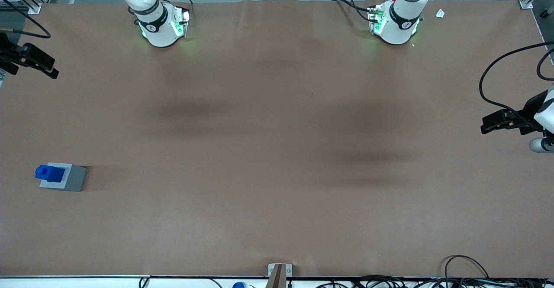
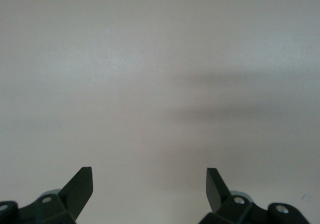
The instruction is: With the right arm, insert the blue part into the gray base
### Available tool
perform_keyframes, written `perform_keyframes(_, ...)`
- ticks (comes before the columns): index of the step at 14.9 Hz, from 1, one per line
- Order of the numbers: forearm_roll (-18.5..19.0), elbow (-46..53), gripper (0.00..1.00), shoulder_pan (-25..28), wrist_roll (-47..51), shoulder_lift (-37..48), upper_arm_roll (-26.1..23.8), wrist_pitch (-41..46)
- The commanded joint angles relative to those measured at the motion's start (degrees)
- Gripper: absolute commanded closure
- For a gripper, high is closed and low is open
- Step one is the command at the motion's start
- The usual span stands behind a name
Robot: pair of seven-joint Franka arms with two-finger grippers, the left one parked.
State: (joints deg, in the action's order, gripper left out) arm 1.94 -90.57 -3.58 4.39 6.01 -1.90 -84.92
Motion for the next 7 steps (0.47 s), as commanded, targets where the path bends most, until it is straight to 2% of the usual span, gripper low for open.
perform_keyframes(1,-0.1,-0.6,0.00,0.2,0.6,1.5,0.0,-0.2)
perform_keyframes(7,-0.3,-0.4,0.00,0.5,0.5,1.5,0.0,1.2)
